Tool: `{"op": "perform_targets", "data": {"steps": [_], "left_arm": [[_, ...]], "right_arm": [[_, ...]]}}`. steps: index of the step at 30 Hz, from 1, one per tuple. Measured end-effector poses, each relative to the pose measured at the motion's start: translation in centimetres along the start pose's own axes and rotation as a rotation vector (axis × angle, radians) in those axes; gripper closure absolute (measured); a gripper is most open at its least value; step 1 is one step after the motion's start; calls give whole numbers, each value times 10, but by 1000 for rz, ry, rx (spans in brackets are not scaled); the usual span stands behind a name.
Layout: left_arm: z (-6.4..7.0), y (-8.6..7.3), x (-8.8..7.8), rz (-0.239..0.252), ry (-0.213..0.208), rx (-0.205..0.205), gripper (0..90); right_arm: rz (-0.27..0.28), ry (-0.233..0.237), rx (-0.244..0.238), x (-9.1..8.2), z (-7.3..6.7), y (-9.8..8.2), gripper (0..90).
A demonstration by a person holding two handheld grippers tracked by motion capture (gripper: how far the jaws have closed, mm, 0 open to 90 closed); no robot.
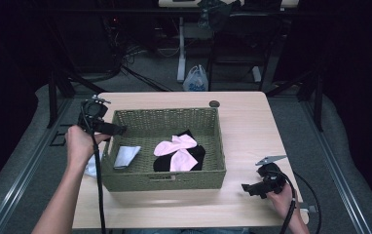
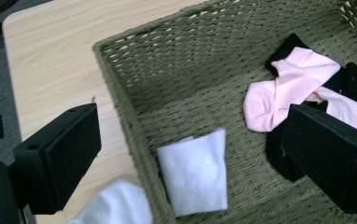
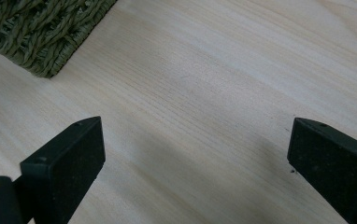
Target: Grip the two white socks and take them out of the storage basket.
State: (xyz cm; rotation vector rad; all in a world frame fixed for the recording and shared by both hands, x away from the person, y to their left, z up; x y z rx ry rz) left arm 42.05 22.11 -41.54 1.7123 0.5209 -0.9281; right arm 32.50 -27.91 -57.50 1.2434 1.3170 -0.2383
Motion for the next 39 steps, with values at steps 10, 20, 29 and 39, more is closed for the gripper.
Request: {"op": "perform_targets", "data": {"steps": [10, 20, 29, 39], "left_arm": [[22, -1, 32, -44, -21, 43, 54], [33, -10, 64, -111, -44, 59, 74], [40, -19, 88, -189, -43, 98, 184], [49, -26, 110, -307, -20, 138, 360]], "right_arm": [[4, -3, -1, 0, 0, 0, 38], [9, 7, 1, 0, 1, 0, 38], [10, 8, 2, 0, 1, 0, 38], [8, 5, 5, -1, 1, 0, 38]]}}
Point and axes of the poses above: each handheld gripper's, and its own axes: x roughly forward along the jaws, y roughly out of its top, z roughly to its right, the point moved 2 cm from there along x, roughly forward along the jaws, and after that the axes turned 9 degrees about y, right-handed, at the moved point
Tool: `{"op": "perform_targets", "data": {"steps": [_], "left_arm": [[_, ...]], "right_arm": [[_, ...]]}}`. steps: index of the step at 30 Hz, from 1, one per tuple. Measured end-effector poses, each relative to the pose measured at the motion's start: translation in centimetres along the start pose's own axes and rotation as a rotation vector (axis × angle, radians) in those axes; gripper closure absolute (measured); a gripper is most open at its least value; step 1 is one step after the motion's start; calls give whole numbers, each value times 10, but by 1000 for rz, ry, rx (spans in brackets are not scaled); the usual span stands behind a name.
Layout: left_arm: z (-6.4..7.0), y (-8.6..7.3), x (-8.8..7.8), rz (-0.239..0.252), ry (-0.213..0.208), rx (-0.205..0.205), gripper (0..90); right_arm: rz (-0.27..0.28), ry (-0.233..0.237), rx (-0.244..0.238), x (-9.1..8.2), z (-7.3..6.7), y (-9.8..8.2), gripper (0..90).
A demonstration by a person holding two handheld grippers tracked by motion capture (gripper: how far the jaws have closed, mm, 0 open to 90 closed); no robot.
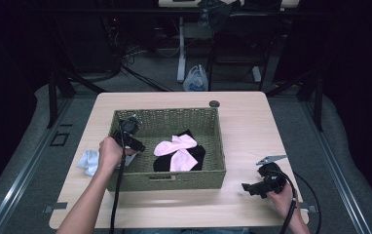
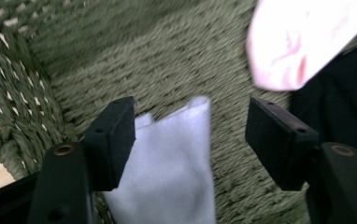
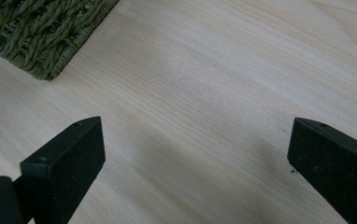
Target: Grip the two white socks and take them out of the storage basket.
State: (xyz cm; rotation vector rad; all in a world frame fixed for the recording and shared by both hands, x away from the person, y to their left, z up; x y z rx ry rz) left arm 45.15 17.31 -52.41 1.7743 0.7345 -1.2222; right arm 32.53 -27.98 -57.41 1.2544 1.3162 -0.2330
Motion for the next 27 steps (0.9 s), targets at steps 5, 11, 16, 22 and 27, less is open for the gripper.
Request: {"op": "perform_targets", "data": {"steps": [5, 11, 16, 22, 27], "left_arm": [[1, -1, 7, -60, 3, 13, 541], [-1, -3, 4, -32, -4, -3, 839], [-4, -5, -6, -2, -9, 8, 862], [-13, -11, -33, 60, -19, 8, 868], [-19, -13, -56, 107, -28, 7, 869]], "right_arm": [[0, -2, 0, 0, 1, 0, 39], [2, 0, 0, 0, 0, 0, 39], [4, 0, 0, -1, 1, 1, 40], [6, -9, -3, 0, 1, 1, 40], [5, -1, 4, -1, 2, 1, 40]]}}
Point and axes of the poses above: each handheld gripper's, and its own axes: x roughly forward along the jaws, y roughly out of its top, z roughly to its right, the point moved 2 cm from there along x, roughly forward along the jaws, and after that the axes turned 9 degrees about y, right-handed, at the moved point
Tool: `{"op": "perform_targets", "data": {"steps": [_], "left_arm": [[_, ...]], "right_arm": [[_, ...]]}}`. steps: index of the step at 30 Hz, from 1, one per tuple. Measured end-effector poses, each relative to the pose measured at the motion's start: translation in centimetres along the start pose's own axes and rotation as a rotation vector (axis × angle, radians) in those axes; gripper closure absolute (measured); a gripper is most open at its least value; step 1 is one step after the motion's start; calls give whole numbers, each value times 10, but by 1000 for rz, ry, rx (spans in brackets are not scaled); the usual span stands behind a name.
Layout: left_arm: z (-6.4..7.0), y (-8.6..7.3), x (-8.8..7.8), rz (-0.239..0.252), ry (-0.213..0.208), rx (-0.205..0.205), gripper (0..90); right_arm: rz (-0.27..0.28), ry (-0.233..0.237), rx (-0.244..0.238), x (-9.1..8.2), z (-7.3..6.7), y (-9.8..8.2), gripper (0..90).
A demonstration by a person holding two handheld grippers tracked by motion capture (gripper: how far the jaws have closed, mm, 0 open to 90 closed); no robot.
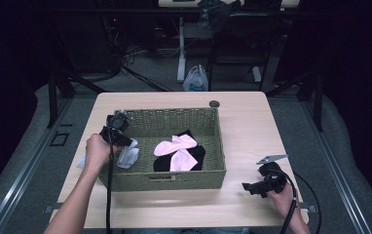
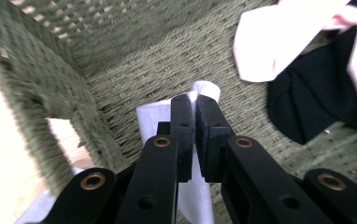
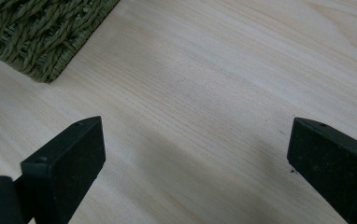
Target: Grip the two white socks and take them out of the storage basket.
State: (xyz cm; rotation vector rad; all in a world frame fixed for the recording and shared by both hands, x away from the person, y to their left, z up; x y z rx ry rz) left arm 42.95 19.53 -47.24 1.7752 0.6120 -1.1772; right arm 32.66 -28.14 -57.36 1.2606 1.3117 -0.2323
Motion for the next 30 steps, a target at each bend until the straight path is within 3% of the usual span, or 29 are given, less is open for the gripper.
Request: {"op": "perform_targets", "data": {"steps": [13, 20, 30], "left_arm": [[2, 15, -44, 77, -33, 31, 870], [4, 25, -63, 106, -29, 53, 871], [2, 36, -80, 120, -23, 63, 872]], "right_arm": [[-5, -7, -6, 0, 0, 0, 40], [-2, -3, -1, 0, 1, -1, 41], [-9, 2, 1, 1, -1, 0, 41]]}}
Point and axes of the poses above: each handheld gripper's, and its own axes: x roughly forward along the jaws, y roughly out of its top, z roughly to its right, the point moved 2 cm from there along x, roughly forward along the jaws, and after that the axes turned 9 degrees about y, right-handed, at the moved point
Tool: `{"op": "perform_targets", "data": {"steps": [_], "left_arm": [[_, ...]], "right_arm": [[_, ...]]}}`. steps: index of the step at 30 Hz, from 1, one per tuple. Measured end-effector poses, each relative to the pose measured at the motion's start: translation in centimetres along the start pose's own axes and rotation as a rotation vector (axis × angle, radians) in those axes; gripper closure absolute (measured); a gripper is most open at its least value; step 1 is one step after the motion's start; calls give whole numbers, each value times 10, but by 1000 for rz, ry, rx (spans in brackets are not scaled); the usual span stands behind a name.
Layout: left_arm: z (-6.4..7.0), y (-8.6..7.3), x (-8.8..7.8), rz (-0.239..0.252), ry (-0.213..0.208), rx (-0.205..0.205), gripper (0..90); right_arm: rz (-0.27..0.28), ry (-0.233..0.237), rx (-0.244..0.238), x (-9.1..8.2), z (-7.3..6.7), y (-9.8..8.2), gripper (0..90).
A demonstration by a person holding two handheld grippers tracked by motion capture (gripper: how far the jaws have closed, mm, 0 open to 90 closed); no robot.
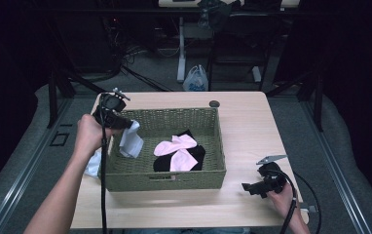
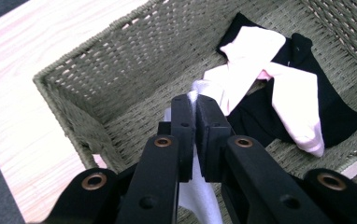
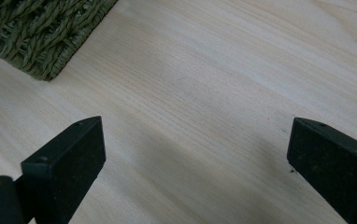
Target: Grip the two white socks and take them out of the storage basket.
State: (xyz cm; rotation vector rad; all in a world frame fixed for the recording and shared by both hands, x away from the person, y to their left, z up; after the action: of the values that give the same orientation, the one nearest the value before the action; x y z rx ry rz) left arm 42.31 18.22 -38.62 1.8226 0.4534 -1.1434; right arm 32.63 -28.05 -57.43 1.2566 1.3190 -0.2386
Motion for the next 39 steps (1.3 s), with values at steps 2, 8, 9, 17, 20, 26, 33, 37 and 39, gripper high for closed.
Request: {"op": "perform_targets", "data": {"steps": [2, 8, 9, 17, 20, 26, 33, 37, 39], "left_arm": [[-1, 3, -3, 4, 3, -2, 872], [-6, 14, -15, 25, 8, -3, 871], [-6, 15, -17, 26, 9, -2, 871], [-12, 30, -34, 61, 28, -9, 872], [-16, 35, -42, 68, 40, -8, 872], [-24, 40, -57, 90, 65, -24, 872], [-41, 36, -76, 110, 97, -63, 872], [-51, 30, -85, 119, 120, -87, 872], [-57, 25, -89, 119, 138, -101, 872]], "right_arm": [[2, -2, 0, 0, 0, 0, 41], [9, -4, 2, -1, 0, 0, 41], [16, 0, 6, -1, 0, 0, 41], [11, -8, 3, -1, 0, 0, 41], [4, -9, -1, -1, 0, 0, 41], [5, -8, 0, -1, 0, 0, 41], [2, -7, 2, -1, 0, 0, 41], [0, -7, 2, -1, 0, 0, 41], [-1, -9, -1, -1, 0, 0, 41]]}}
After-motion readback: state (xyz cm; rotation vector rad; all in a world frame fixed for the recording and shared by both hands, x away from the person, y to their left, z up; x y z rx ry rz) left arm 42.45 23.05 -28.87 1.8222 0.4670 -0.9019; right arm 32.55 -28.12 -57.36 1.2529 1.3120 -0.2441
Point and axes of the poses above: each handheld gripper's, and its own axes: x roughly forward along the jaws, y roughly out of its top, z roughly to its right, the point moved 2 cm from there along x, roughly forward along the jaws, and after that the axes turned 9 degrees about y, right-handed, at the moved point
